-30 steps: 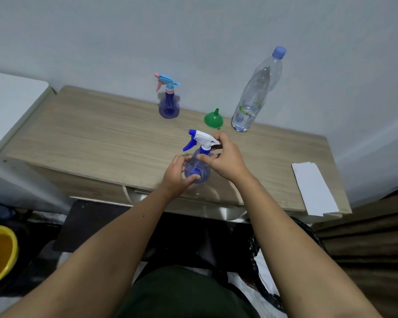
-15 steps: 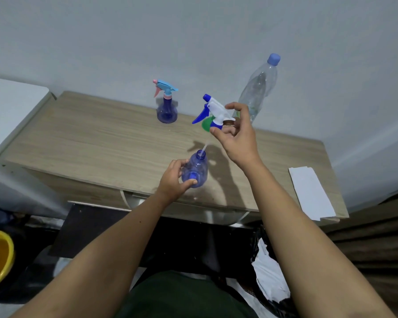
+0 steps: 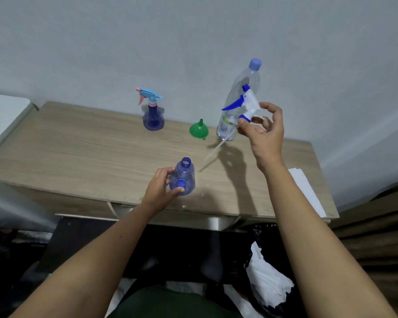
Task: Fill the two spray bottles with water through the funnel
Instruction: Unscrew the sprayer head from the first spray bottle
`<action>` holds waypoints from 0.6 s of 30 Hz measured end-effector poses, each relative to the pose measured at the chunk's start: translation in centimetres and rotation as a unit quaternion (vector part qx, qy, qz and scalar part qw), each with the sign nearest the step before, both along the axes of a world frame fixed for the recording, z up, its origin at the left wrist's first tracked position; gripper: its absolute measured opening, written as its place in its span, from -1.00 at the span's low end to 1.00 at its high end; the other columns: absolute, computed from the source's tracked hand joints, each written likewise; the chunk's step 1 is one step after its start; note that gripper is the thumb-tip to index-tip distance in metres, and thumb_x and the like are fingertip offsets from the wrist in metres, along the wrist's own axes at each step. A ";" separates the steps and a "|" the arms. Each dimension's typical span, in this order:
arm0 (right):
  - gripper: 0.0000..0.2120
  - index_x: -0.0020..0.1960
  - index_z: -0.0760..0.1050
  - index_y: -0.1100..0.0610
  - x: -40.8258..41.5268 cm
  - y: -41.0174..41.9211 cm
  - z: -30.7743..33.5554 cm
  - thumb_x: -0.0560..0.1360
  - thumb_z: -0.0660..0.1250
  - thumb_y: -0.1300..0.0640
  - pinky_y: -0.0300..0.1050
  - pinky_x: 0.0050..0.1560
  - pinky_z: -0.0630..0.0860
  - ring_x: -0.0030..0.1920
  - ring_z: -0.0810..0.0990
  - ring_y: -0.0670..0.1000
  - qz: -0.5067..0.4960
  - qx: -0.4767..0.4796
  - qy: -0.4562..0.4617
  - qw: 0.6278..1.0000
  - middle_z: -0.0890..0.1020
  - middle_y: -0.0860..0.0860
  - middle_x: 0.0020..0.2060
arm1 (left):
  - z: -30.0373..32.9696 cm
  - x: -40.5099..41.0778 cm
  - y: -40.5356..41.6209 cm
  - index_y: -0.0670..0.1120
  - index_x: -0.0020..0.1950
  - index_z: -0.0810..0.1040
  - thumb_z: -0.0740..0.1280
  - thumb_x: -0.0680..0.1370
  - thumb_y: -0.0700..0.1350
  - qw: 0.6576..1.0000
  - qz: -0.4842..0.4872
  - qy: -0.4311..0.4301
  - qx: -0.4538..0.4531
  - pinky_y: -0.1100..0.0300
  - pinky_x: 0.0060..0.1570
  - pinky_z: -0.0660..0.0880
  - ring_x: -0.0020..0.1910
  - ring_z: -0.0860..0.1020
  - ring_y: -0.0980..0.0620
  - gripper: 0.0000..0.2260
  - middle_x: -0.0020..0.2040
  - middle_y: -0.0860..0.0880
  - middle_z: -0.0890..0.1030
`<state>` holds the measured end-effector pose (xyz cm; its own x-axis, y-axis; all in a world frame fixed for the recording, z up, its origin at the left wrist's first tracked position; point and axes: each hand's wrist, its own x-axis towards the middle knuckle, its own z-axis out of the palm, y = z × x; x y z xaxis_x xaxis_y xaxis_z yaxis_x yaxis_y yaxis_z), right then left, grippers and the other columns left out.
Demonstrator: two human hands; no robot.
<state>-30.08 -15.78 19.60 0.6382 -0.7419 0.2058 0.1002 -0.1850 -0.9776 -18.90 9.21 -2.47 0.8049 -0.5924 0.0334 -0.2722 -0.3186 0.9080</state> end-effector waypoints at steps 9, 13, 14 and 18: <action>-0.44 0.30 0.44 0.06 -1.8 -0.9 -7.2 0.44 0.56 0.41 -0.01 0.04 0.71 -0.24 0.68 -0.10 0.067 0.022 0.134 0.988 0.62 0.17 -0.03 | 0.8 -0.6 -0.1 -0.04 0.41 0.50 0.66 0.43 -0.08 0.999 0.020 0.007 0.024 0.07 0.30 0.58 0.23 0.61 0.06 -0.39 0.30 0.05 0.52; -0.47 0.34 0.46 0.16 -1.5 0.7 -12.1 0.45 0.51 0.46 -0.09 -0.13 0.70 -0.36 0.64 -0.19 0.104 0.064 0.202 0.972 0.65 -0.03 -0.27 | 0.9 -1.0 0.0 -0.05 0.40 0.51 0.67 0.42 -0.09 0.999 0.034 -0.002 0.029 -0.06 0.27 0.60 0.21 0.62 0.00 -0.39 0.29 0.01 0.53; -0.48 0.32 0.47 0.16 -1.5 1.0 -13.3 0.45 0.52 0.45 -0.05 -0.14 0.70 -0.37 0.65 -0.17 0.114 0.067 0.219 0.967 0.66 -0.06 -0.33 | 0.9 -1.1 0.0 -0.07 0.40 0.51 0.67 0.42 -0.09 0.999 0.036 -0.003 0.032 -0.07 0.27 0.60 0.21 0.62 -0.01 -0.39 0.29 -0.01 0.53; -0.46 0.21 0.54 -0.07 -1.4 1.3 -17.7 0.32 0.65 0.17 0.08 0.01 0.69 -0.19 0.69 -0.03 0.113 0.009 0.261 0.959 0.72 0.03 -0.19 | 1.4 -1.2 0.0 -0.09 0.42 0.50 0.61 0.39 0.08 0.998 0.037 -0.005 0.041 -0.03 0.29 0.59 0.24 0.61 -0.03 -0.33 0.31 -0.02 0.53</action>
